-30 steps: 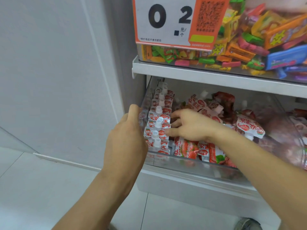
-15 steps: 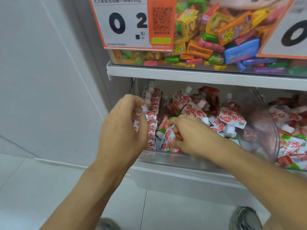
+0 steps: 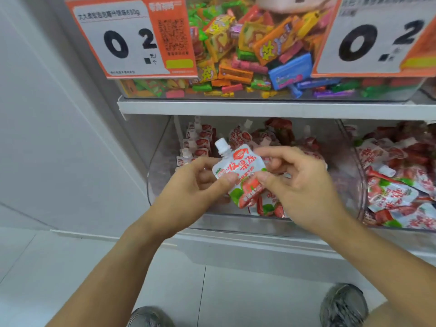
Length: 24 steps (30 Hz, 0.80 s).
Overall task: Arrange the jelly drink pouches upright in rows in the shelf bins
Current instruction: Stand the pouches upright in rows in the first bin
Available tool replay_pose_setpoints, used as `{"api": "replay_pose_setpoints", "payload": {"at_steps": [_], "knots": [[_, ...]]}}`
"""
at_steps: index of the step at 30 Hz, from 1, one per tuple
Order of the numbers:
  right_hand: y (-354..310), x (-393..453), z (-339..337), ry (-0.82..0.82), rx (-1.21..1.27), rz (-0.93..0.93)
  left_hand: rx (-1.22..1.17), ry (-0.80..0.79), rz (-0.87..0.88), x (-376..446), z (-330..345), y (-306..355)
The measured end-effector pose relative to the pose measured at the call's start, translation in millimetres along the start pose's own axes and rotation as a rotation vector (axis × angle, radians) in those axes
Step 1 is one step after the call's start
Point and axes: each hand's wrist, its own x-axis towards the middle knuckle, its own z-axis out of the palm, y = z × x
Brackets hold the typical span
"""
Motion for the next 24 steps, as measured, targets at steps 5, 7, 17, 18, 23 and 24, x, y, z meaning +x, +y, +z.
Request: {"api": "replay_pose_setpoints", "payload": {"at_steps": [5, 7, 17, 18, 23, 24], "knots": [[-0.1, 11.8, -9.8, -0.154, -0.192, -0.209, -0.021, -0.030, 0.153, 3.5, -6.3, -2.3], [-0.3, 15.8, -13.9, -0.194, -0.166, -0.153, -0.007, -0.057, 0.183, 5.0, -12.0, -2.5], [4.1, 21.6, -56.0, -0.451, -0.822, -0.146, 0.274, 0.019, 0.229, -2.1, -8.5, -9.0], [6.9, 22.8, -56.3, -0.531, -0.932, -0.112, 0.306, 0.034, 0.227, -3.2, -7.6, -8.8], [6.8, 19.9, -52.8, -0.671, -1.044, -0.011, 0.442, 0.167, 0.154, 0.7, -4.7, -13.5], [5.6, 19.1, -55.0, -0.673, -1.032, 0.012, 0.461, 0.198, 0.141, 1.3, -4.1, -13.9]]}}
